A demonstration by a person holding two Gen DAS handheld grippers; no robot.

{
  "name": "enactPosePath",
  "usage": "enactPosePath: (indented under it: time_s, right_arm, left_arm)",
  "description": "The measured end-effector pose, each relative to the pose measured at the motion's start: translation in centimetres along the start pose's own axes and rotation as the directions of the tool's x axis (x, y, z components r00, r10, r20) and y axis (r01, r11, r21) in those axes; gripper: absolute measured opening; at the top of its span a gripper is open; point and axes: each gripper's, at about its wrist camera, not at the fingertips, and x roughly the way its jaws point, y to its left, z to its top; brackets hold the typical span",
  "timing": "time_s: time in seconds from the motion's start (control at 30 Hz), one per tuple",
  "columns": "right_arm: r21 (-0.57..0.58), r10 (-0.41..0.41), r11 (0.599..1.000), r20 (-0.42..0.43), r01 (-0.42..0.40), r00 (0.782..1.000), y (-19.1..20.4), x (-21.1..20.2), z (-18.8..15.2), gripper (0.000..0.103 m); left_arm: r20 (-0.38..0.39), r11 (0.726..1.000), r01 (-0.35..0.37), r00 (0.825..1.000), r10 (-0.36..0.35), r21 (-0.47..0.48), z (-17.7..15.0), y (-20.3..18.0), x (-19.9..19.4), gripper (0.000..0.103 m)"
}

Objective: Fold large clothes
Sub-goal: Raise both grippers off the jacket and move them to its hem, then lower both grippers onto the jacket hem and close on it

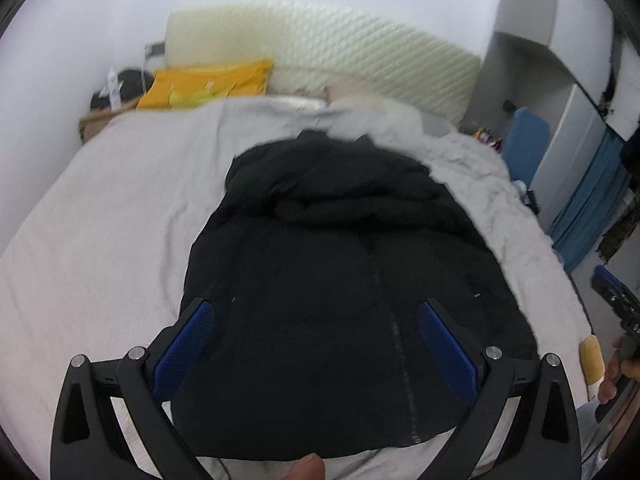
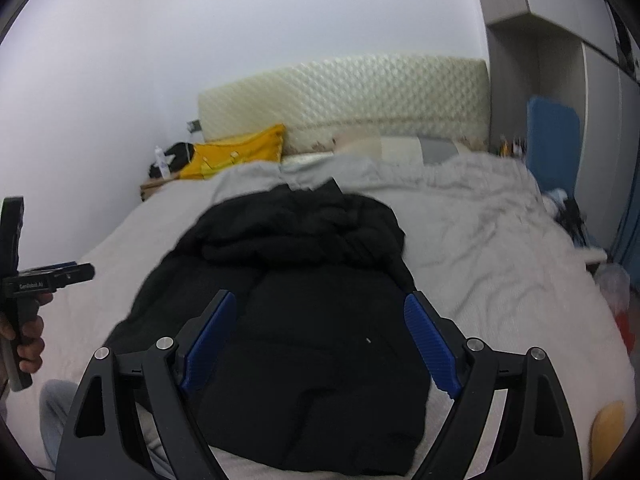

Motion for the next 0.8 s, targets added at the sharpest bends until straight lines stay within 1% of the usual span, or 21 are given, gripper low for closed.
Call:
enactPosePath:
  time_s: [0.13, 0.2, 0.27, 0.37, 0.4, 0.43, 0.47, 0.53, 0.6, 0.67, 0.73, 0.8]
  right_arm:
    - [0.044, -0.009, 0.999, -0.061, 0.011, 0.998, -2.8, 1.5, -0.5, 0.087]
    - [0.067, -0.016, 0.997, -0.107, 0.023, 0.994, -4.2, 2.6, -0.9, 0.087]
    - [0.101, -0.011, 0.995, -0.143, 0.025, 0.99, -5.6, 3.5, -1.3, 0.087]
    - [0.144, -0.012, 0.989, -0.199, 0.041, 0.98, -7.4, 5.0, -2.1, 0.088]
    - [0.161, -0.01, 0.986, -0.222, 0.047, 0.975, -8.1, 5.5, -2.5, 0.09]
    - [0.178, -0.009, 0.983, -0.24, 0.053, 0.971, -8.7, 6.0, -2.9, 0.094]
    - [0.205, -0.006, 0.977, -0.27, 0.063, 0.963, -9.5, 6.6, -3.4, 0.096]
    - [0.263, 0.016, 0.962, -0.326, 0.074, 0.945, -11.0, 7.9, -4.4, 0.097]
    - [0.345, 0.054, 0.934, -0.381, 0.087, 0.923, -12.8, 9.1, -5.7, 0.097]
    - [0.428, 0.091, 0.897, -0.421, 0.109, 0.903, -14.4, 10.1, -6.9, 0.097]
    - [0.518, 0.134, 0.845, -0.451, 0.136, 0.883, -16.1, 11.0, -8.3, 0.097]
    - [0.563, 0.16, 0.811, -0.478, 0.161, 0.864, -16.8, 11.7, -9.5, 0.097]
  left_arm:
    - [-0.108, 0.999, -0.005, 0.994, 0.0, -0.051, -0.2, 3.1, 3.0, 0.102]
    - [-0.163, 0.997, 0.001, 0.987, -0.013, -0.072, -0.4, 4.6, 4.4, 0.102]
    - [-0.212, 0.994, 0.02, 0.976, -0.042, -0.104, -0.8, 6.0, 5.9, 0.102]
    - [-0.291, 0.985, 0.025, 0.954, -0.075, -0.172, -1.5, 8.1, 8.3, 0.102]
    - [-0.312, 0.982, 0.025, 0.946, -0.084, -0.19, -1.9, 8.7, 8.9, 0.102]
    - [-0.327, 0.979, 0.025, 0.94, -0.091, -0.202, -2.0, 9.1, 9.4, 0.102]
    - [-0.354, 0.974, 0.025, 0.929, -0.106, -0.225, -2.3, 9.9, 10.3, 0.102]
    - [-0.386, 0.965, 0.019, 0.914, -0.124, -0.263, -2.6, 11.1, 11.5, 0.102]
    - [-0.407, 0.95, 0.008, 0.902, -0.142, -0.312, -3.1, 12.4, 12.4, 0.102]
    - [-0.413, 0.937, 0.01, 0.896, -0.165, -0.35, -3.5, 13.6, 12.9, 0.102]
    - [-0.422, 0.931, 0.004, 0.891, -0.17, -0.366, -3.6, 14.4, 13.4, 0.102]
    - [-0.434, 0.929, -0.011, 0.886, -0.162, -0.369, -4.2, 15.2, 14.1, 0.102]
